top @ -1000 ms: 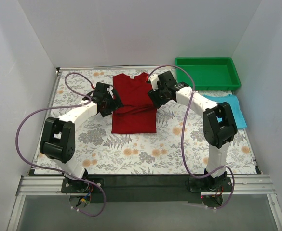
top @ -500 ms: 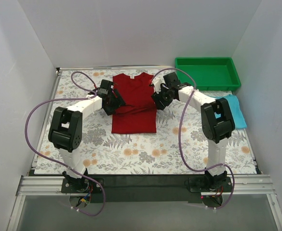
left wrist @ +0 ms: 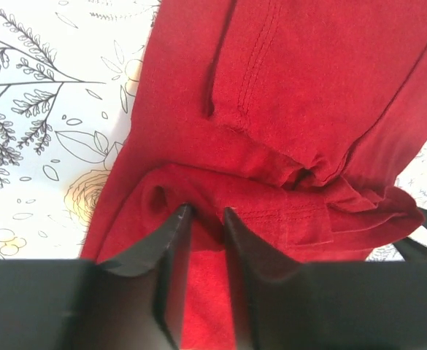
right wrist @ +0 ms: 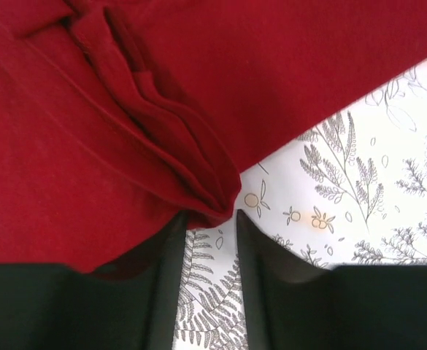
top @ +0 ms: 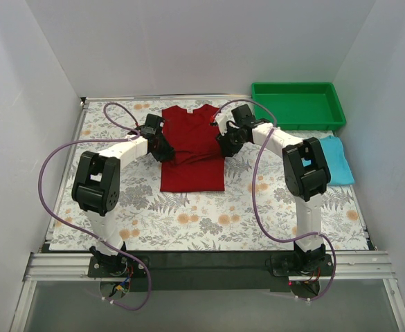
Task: Fold and stack the t-shirts
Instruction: Fold the tshirt
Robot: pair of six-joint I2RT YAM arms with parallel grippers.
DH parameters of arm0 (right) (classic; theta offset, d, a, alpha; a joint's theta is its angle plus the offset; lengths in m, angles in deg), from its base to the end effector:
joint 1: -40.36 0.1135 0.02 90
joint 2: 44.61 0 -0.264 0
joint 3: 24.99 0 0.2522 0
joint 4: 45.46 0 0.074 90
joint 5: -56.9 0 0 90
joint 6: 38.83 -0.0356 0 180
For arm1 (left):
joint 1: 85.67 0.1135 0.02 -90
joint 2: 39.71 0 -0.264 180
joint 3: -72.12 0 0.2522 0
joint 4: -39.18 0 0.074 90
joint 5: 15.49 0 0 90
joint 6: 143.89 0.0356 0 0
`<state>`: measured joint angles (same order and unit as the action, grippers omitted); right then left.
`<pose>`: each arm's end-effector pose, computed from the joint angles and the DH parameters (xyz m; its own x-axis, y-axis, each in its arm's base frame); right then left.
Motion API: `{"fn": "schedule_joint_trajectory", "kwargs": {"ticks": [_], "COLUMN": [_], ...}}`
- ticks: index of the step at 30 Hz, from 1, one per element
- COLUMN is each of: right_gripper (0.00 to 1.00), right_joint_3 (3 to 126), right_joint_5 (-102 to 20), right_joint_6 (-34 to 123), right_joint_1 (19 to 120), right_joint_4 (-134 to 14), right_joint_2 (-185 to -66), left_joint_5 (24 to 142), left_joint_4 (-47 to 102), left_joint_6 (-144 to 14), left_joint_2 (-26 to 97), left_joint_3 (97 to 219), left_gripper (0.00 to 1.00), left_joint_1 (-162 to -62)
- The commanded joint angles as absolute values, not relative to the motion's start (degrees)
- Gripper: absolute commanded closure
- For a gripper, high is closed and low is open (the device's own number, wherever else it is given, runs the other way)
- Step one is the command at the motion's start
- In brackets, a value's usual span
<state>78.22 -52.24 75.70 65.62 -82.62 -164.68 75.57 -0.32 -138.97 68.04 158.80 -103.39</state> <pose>0.4082 0.2055 0.1817 -0.4261 -0.6347 -0.6446 -0.8291 0.5591 -0.0025 0.3710 -0.1192 0.1788 -0.3830 -0.9234 -0.0261 -0.7997 0.3456 -0.4909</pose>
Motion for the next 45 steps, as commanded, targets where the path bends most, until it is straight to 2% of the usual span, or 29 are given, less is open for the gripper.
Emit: {"fn": "schedule_joint_trajectory", "kwargs": {"ticks": [1,2,3,5,18,36,42,45], "right_gripper": [0.70,0.82,0.90,0.99,0.99,0.99,0.82,0.73], "right_joint_3": [81.2,81.1,81.1,81.1,82.7,86.5,86.2,86.1], "right_joint_5": [-55.6,-55.9,-56.0,-56.2,-55.7,-49.5,-48.0,-46.0], "right_joint_6": [76.6,76.7,76.7,76.7,76.9,75.8,74.5,73.9], "right_joint_1": [65.7,65.7,65.6,65.7,65.9,65.9,66.1,66.9], "right_joint_4": [-81.2,-81.3,-81.2,-81.3,-81.3,-80.3,-80.1,-79.9], "right_joint_2": [-164.9,-164.8,-164.5,-164.0,-161.5,-165.6,-163.1,-161.7], "left_joint_5": [75.3,75.2,75.2,73.0,71.8,70.7,70.8,70.4], "left_joint_4": [-1.1,-1.2,-1.2,-1.1,0.5,3.1,3.3,3.4], "left_joint_6": [-139.0,-139.0,-139.1,-139.1,-140.5,-141.3,-142.0,-142.3], "left_joint_2": [67.6,67.4,67.1,66.1,59.0,66.2,67.4,67.4], "left_joint_3": [160.8,160.8,160.6,160.1,155.6,157.8,159.3,160.0], "left_gripper": [0.81,0.91,0.94,1.00,1.00,0.99,0.91,0.81], "left_joint_1": [-103.2,-103.2,-103.1,-103.0,-100.4,-99.6,-99.3,-99.3]}}
